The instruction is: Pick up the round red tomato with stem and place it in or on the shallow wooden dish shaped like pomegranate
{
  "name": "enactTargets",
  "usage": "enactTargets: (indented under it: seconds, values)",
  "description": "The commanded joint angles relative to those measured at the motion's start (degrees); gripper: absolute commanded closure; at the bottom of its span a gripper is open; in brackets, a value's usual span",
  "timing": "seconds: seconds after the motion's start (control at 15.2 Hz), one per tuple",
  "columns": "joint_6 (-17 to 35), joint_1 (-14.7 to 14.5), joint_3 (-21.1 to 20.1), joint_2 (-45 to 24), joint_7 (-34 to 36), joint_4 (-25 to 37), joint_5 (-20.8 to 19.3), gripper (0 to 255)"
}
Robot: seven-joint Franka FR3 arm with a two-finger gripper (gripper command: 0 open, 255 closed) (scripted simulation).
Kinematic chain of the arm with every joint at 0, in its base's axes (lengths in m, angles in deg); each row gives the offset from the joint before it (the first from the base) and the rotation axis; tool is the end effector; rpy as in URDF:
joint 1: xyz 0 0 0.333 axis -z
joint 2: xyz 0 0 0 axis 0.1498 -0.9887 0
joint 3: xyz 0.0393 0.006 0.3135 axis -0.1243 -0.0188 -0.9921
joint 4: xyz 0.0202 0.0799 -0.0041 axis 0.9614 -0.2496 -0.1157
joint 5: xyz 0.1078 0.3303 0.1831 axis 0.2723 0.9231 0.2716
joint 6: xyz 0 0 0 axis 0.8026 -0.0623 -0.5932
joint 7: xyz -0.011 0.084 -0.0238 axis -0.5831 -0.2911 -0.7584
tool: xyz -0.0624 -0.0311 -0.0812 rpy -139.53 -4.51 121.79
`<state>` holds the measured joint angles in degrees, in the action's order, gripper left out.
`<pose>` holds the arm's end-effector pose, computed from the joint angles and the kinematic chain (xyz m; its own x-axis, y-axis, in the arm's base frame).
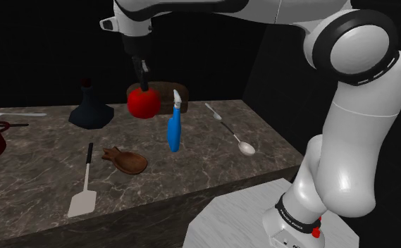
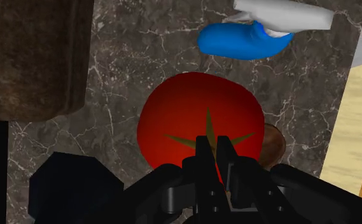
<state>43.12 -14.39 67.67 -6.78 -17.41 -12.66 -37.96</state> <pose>0.5855 0.2285 0.5358 0.3101 0.9406 -0.1384 0.9505 -0.3098 0.0244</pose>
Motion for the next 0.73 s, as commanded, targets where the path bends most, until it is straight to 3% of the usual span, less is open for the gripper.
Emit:
enactTargets:
  seconds: [0.0,0.46,0.66]
  values:
    - [-1.5,-1.5,-0.9,-0.4,2.3,1.7,-0.1,255]
    - [-8.3,-7.7,-4.3,-4.5,11.0,11.5,-0.3,255]
    - [-5.7,-7.6,-4.3,-3.9,11.2,8.2,-0.3,255]
